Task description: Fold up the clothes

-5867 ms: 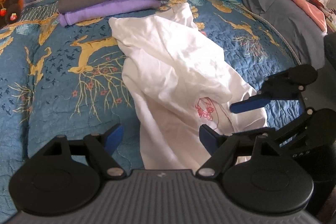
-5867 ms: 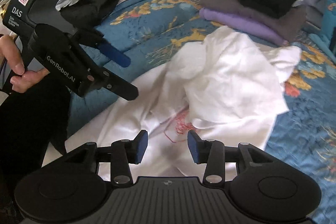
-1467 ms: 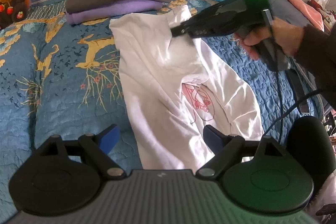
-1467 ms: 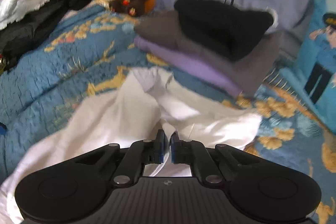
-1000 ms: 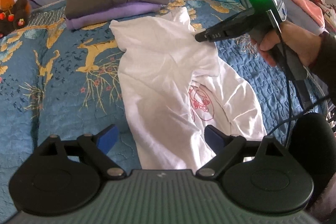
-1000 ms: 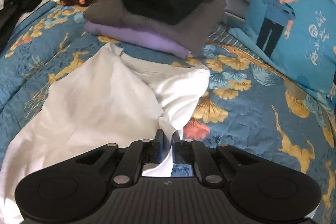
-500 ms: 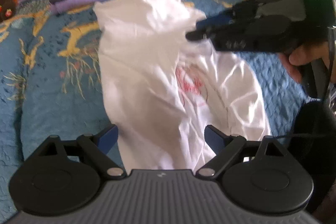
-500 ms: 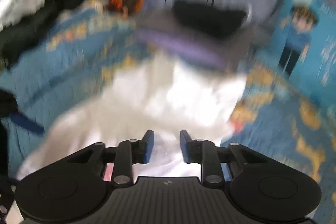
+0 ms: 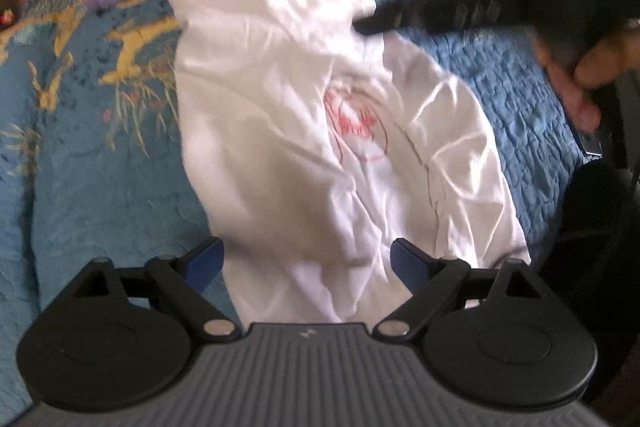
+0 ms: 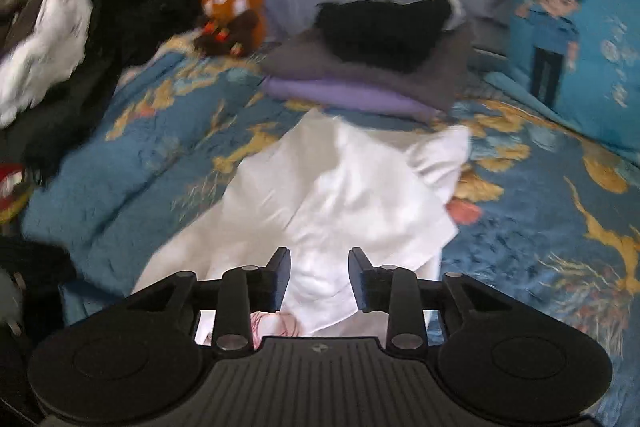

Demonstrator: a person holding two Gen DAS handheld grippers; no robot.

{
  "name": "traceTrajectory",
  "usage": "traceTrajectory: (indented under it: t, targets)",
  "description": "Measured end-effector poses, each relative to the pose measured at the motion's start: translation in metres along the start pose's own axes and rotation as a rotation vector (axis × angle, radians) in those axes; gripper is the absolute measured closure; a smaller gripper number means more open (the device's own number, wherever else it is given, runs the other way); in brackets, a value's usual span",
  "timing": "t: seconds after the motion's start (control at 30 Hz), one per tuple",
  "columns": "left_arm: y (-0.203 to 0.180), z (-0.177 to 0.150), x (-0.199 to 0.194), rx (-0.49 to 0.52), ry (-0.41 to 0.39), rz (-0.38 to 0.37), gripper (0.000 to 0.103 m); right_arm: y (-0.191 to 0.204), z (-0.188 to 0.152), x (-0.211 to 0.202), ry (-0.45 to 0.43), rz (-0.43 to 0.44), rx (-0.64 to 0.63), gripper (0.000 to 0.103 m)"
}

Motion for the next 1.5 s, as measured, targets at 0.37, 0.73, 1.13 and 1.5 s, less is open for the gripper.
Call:
traceTrajectory:
  t: [0.37, 0.73, 1.13, 1.5]
  targets:
    - [-0.004, 0.002, 0.005, 0.053, 0.009, 0.032, 0.01, 0.003, -0.029, 0.005, 0.095, -0.053, 0.026, 0.07]
    - [-0.02, -0.007, 0.027, 0.091, 0.054, 0.041, 0.008, 0.003, -0.056, -0.002, 0.116, -0.08, 0.058, 0.065]
    - [0.01, -0.022, -0.003, 0.0, 0.028, 0.014, 0.006, 0.041, -0.126, -0.087, 0.086, -0.048, 0.241, 0.053]
    - [0.059, -0.056, 0.014, -0.287, 0.192, -0.007, 0.005, 0.042, -0.149, -0.071, 0.085, 0.043, 0.423, 0.053]
Point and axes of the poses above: each gripper's, at about its wrist camera, not at the fingertips, and x roughly the way its jaws point, y to its left, z to its top, the point moved 10 cm from there along x, roughly the way its jaws point, and after that the axes turned 14 degrees about z, right-handed, at the moved point
